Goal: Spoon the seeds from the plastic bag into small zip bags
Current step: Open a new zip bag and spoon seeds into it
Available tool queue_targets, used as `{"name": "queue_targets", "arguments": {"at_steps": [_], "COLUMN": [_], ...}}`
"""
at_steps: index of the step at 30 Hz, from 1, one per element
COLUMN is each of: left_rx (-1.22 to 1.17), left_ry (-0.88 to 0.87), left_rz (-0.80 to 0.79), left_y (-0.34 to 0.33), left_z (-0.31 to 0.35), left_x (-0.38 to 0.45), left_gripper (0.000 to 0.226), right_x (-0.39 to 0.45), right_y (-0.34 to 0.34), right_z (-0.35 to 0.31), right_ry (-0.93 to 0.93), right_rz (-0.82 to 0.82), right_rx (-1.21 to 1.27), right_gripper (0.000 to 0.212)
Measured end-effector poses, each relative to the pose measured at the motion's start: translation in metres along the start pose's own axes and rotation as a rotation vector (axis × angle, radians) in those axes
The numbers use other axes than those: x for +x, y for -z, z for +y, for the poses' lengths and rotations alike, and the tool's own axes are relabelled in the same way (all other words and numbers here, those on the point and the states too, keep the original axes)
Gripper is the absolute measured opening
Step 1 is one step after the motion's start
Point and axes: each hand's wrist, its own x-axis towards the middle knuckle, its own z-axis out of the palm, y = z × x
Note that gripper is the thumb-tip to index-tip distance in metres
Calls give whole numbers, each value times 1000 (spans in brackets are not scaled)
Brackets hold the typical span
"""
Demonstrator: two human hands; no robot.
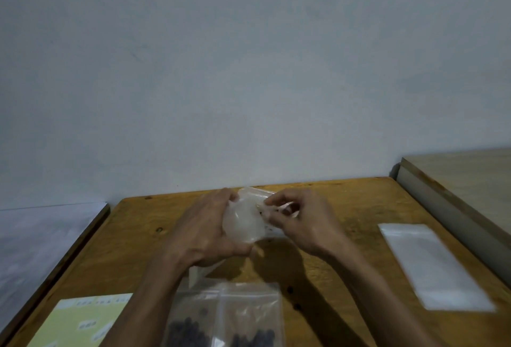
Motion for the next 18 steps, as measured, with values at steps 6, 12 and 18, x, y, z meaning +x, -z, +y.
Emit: {"name": "queue_targets", "arguments": {"at_steps": [6,12,18], "left_rx": [-118,-104,-187], "left_ry": [108,129,179], "left_rz": [-101,-278,-263], "left_y": [-8,-17,-25], "left_z": [-24,-12,-12], "left_x": [16,36,36], "left_gripper": [105,114,114], "right_x": [11,13,23], "right_y": [19,-9,-25], "right_z": [45,62,54], "right_ry": [-381,-583,-572], "right_rz": [1,83,340], "right_rx": [-238,425,545], "right_gripper": [63,43,6]}}
